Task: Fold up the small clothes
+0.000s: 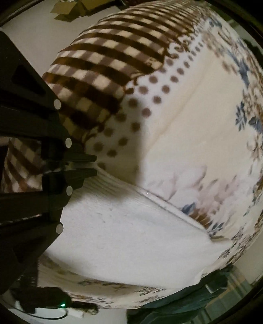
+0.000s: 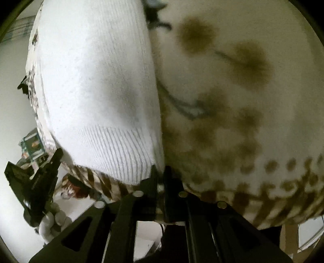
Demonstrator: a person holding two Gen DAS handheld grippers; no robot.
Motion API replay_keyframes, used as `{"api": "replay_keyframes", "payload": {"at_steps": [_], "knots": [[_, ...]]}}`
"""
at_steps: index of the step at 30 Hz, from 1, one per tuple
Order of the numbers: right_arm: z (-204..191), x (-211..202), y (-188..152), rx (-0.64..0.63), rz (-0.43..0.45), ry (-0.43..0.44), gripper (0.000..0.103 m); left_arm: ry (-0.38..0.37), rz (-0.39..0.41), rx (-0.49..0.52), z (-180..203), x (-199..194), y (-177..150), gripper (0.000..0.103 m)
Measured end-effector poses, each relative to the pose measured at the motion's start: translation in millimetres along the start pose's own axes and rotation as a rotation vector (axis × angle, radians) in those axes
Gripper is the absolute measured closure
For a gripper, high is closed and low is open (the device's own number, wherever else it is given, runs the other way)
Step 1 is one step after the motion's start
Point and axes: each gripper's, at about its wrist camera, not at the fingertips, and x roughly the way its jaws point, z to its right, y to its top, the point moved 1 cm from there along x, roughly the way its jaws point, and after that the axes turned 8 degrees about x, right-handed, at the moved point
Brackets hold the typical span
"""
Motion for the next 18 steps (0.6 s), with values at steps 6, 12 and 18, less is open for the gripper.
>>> {"api": "replay_keyframes", "payload": {"at_steps": [6, 12, 18], "knots": [[-2, -32, 19, 0.030, -0.062, 0.057, 0.048, 0.035, -0.010, 0.012, -9, -30, 42, 0.071], [-53, -117, 86, -0.032, 0.129, 0.089, 0.044, -0.140, 0.115, 0.064, 29, -22, 174, 0.041], [-106, -189, 203, -0.006, 0.391, 0.128, 0.037, -0.230, 0.148, 0.264, 117, 38, 302, 0.041]]}}
